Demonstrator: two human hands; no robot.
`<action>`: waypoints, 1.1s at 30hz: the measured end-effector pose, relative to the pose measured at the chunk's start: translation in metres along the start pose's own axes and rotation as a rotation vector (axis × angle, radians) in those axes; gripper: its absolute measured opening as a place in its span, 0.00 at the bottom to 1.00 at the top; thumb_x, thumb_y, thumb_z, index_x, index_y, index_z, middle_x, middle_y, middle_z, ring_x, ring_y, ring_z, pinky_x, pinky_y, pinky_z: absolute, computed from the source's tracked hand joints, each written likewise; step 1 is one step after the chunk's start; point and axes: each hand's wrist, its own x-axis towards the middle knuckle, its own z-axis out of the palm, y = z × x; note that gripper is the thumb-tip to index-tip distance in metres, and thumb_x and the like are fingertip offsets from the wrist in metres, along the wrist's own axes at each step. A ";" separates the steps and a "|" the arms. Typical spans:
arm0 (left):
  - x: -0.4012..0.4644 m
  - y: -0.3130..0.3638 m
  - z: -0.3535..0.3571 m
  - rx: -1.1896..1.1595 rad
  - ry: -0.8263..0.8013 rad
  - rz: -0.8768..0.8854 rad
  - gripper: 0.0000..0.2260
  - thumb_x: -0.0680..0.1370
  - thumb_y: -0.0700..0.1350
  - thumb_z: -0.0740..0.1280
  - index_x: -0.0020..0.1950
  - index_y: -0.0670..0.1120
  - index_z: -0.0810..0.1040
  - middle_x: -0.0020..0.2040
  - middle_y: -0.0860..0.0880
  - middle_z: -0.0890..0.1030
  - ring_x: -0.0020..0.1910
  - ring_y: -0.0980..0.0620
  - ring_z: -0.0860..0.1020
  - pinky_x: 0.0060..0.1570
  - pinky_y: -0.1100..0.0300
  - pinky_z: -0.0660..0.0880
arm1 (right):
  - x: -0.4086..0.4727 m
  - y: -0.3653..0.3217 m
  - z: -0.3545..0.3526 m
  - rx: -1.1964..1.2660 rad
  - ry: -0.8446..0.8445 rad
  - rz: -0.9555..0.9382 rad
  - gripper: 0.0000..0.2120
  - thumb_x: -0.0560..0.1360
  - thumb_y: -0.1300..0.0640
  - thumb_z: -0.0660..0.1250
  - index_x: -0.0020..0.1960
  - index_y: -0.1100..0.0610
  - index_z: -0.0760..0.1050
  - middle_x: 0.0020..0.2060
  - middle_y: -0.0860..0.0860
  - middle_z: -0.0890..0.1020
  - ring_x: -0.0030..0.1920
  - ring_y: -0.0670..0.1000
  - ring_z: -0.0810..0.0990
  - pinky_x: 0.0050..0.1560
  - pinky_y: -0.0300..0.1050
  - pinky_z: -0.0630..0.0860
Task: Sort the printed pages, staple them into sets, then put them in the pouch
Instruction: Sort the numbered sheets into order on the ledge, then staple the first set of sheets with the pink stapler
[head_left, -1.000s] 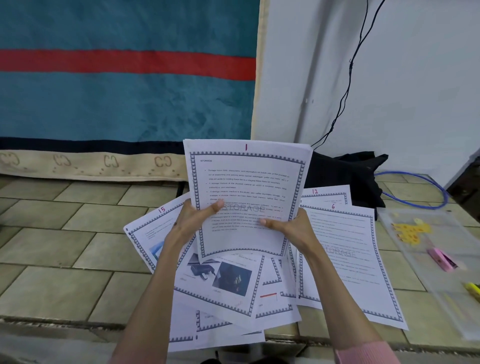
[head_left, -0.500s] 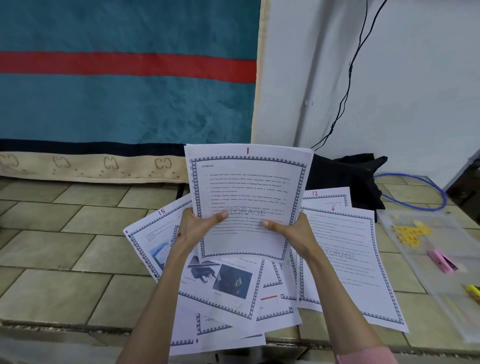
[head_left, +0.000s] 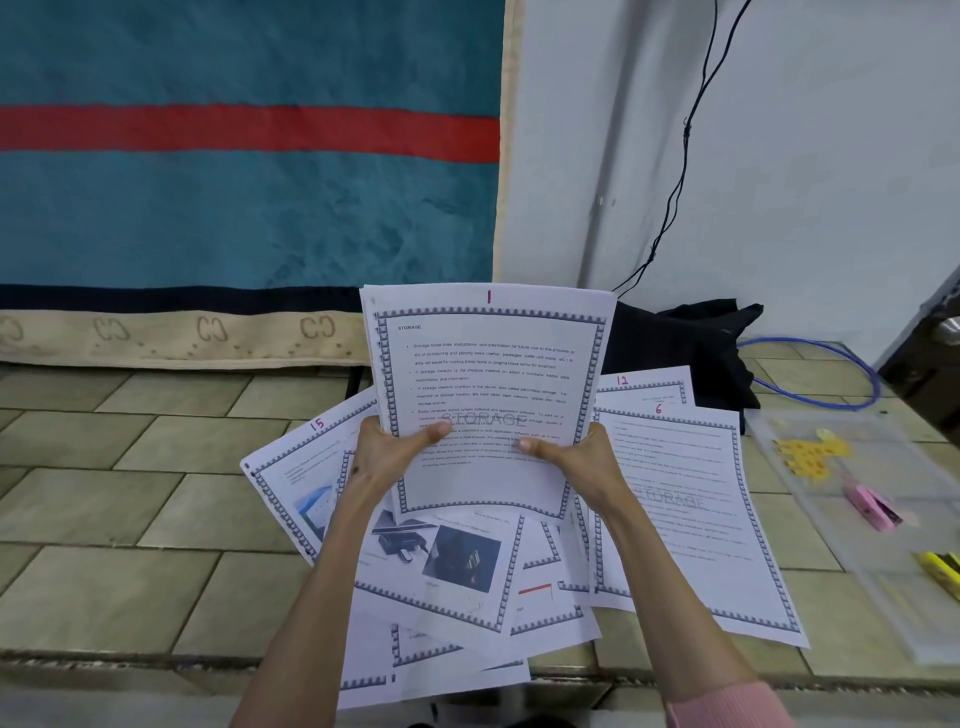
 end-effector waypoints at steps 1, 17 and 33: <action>0.001 -0.001 -0.001 0.003 -0.021 0.000 0.12 0.67 0.40 0.76 0.48 0.48 0.79 0.47 0.49 0.81 0.48 0.49 0.80 0.52 0.56 0.77 | 0.002 0.003 0.000 0.004 0.007 0.004 0.19 0.62 0.59 0.80 0.49 0.52 0.79 0.47 0.46 0.84 0.50 0.46 0.83 0.45 0.34 0.79; 0.010 0.017 0.008 0.053 -0.182 0.003 0.09 0.71 0.48 0.73 0.49 0.49 0.81 0.43 0.56 0.83 0.48 0.53 0.82 0.50 0.57 0.79 | -0.001 -0.008 -0.015 0.032 0.069 -0.026 0.14 0.64 0.64 0.78 0.46 0.53 0.80 0.43 0.47 0.85 0.45 0.45 0.84 0.45 0.37 0.80; 0.004 0.059 0.209 -0.122 -0.585 0.017 0.11 0.71 0.46 0.72 0.52 0.47 0.78 0.46 0.54 0.81 0.48 0.56 0.80 0.51 0.58 0.77 | -0.065 -0.010 -0.172 -0.001 0.535 -0.091 0.19 0.64 0.71 0.75 0.46 0.51 0.78 0.48 0.53 0.83 0.42 0.40 0.83 0.50 0.41 0.81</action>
